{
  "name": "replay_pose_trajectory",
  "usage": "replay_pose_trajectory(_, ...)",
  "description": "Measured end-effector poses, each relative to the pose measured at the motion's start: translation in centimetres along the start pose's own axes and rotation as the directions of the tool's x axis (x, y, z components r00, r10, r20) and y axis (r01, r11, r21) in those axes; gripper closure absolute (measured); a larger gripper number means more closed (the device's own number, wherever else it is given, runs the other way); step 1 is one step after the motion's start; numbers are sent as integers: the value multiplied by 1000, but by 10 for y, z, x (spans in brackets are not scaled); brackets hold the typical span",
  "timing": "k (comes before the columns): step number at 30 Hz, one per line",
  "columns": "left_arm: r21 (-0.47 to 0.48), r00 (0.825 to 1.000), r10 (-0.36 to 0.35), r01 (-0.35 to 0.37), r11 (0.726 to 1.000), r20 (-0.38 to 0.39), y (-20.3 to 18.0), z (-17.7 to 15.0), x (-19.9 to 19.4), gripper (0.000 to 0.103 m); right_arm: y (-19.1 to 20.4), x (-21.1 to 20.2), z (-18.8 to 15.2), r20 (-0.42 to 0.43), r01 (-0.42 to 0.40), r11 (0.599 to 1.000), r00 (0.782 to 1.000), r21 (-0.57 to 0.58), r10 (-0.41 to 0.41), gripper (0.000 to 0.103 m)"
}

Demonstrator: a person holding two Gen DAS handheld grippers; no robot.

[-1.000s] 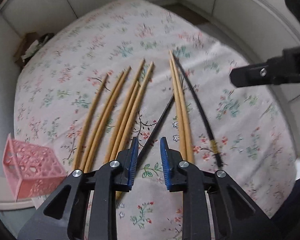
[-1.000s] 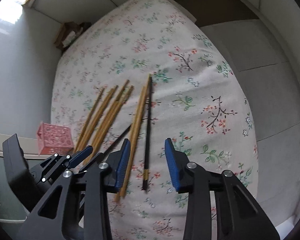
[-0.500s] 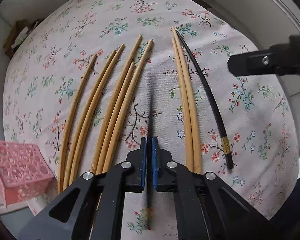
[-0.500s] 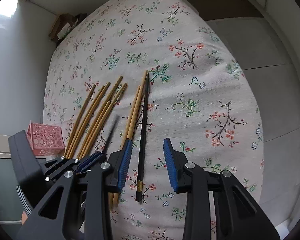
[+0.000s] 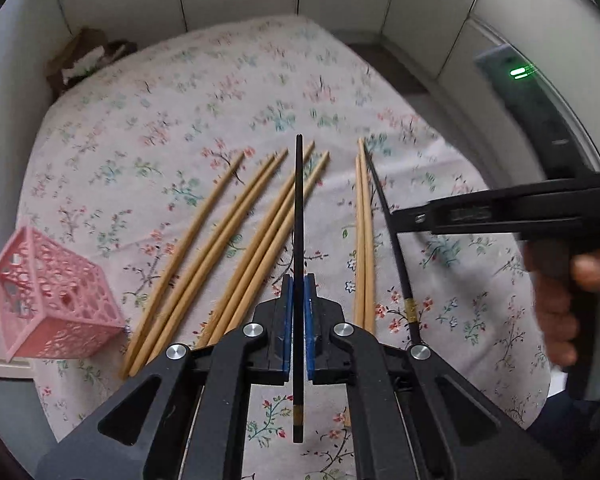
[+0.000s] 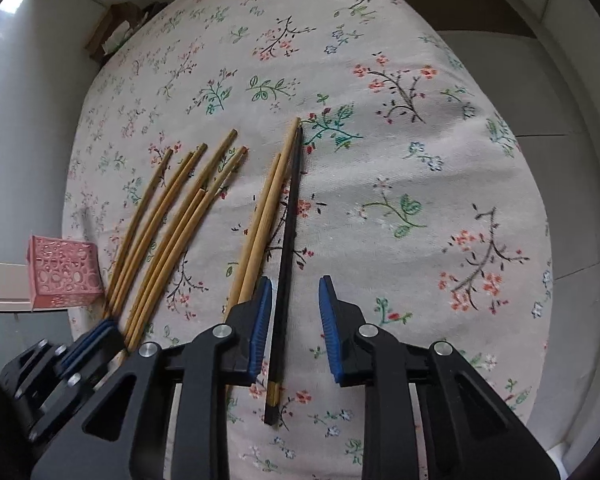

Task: Organize utensils
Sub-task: 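Lower the left tool onto a black stick and grasp it while the right tool grasps another, then lift the black sticks upright with both tools toward the pink cup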

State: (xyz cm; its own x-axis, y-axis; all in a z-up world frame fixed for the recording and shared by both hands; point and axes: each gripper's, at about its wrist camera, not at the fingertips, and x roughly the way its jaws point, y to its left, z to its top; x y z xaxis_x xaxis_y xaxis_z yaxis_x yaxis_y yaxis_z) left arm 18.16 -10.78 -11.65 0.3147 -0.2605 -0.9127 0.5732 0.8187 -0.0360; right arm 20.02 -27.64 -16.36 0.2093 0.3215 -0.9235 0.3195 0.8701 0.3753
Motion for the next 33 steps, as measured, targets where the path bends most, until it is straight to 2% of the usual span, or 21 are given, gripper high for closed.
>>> replay_pose_trajectory(4,-27,996,-2,4,1000,85,-10,-1,-31,99,14,7,8,17,47,998,999,-31,-46,78)
replay_pose_trajectory(5,-38,994,-7,11,999,110,-10,0,-40,99,18,8,9,22,82,996,996,-48,-81,83)
replay_pose_trajectory(6,-45,991,-9,15,999,134,-10,1,-45,99,20,9,9,28,124,991,992,-59,-123,93)
replay_pose_trajectory(8,-56,986,-9,18,998,164,-9,-1,-54,99,24,9,7,32,142,988,990,-64,-140,97)
replay_pose_trajectory(10,-70,979,-18,33,997,201,-8,1,-61,99,23,0,6,47,112,993,993,-37,-110,98)
replay_pose_trajectory(13,-94,960,-43,72,993,278,0,1,-84,99,22,-40,5,158,55,998,986,-28,-50,98)
replay_pose_trajectory(17,-137,929,-47,105,985,368,24,-1,-109,99,25,-60,1,250,71,996,967,-61,-54,98)
replay_pose_trajectory(20,-182,911,-16,100,978,413,49,-3,-120,99,31,-77,-6,323,31,994,946,-103,4,98)
replay_pose_trajectory(21,-194,906,1,89,977,424,56,-3,-121,99,38,-85,-11,357,14,991,933,-131,34,98)
replay_pose_trajectory(24,-265,876,84,52,963,474,88,-9,-130,99,62,-98,-18,438,-7,982,895,-189,91,98)
replay_pose_trajectory(25,-302,858,128,33,953,498,103,-13,-133,99,66,-103,-20,462,-16,978,880,-206,112,98)
replay_pose_trajectory(28,-366,826,174,41,930,536,129,-23,-139,99,77,-110,-25,512,-44,970,843,-239,165,98)
replay_pose_trajectory(30,-397,818,174,71,915,548,142,-29,-141,99,87,-112,-29,538,-47,964,822,-263,187,98)
replay_pose_trajectory(33,-429,800,215,58,902,560,153,-36,-143,99,103,-114,-34,562,-49,954,799,-295,215,97)
